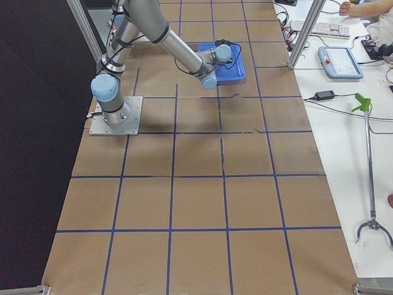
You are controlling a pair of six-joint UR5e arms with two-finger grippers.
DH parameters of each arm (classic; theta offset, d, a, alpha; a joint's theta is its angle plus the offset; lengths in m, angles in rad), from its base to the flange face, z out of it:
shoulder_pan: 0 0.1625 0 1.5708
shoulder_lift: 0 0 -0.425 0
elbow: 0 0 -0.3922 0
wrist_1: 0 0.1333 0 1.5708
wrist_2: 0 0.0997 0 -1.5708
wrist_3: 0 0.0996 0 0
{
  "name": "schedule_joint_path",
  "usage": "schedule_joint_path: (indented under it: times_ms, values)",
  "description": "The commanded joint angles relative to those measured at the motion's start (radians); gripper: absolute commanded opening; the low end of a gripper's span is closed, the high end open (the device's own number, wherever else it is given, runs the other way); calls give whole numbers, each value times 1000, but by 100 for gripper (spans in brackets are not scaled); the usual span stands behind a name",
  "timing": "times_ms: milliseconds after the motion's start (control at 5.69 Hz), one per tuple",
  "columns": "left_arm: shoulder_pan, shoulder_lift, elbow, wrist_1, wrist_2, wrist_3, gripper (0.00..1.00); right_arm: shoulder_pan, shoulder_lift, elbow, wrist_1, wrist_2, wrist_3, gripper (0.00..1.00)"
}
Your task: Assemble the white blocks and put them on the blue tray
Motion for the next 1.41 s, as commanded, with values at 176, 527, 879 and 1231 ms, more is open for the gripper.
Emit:
schedule_joint_path:
  times_ms: [176, 527, 879, 1231]
  values:
    - [0, 1, -1, 2, 0, 0, 99, 2, 0, 5, 0, 0, 1, 28]
    - [0, 1, -1, 2, 0, 0, 99, 2, 0, 5, 0, 0, 1, 29]
    - [0, 1, -1, 2, 0, 0, 99, 2, 1, 5, 2, 2, 3, 32]
    - [0, 1, -1, 2, 0, 0, 99, 2, 6, 5, 2, 11, 12, 59]
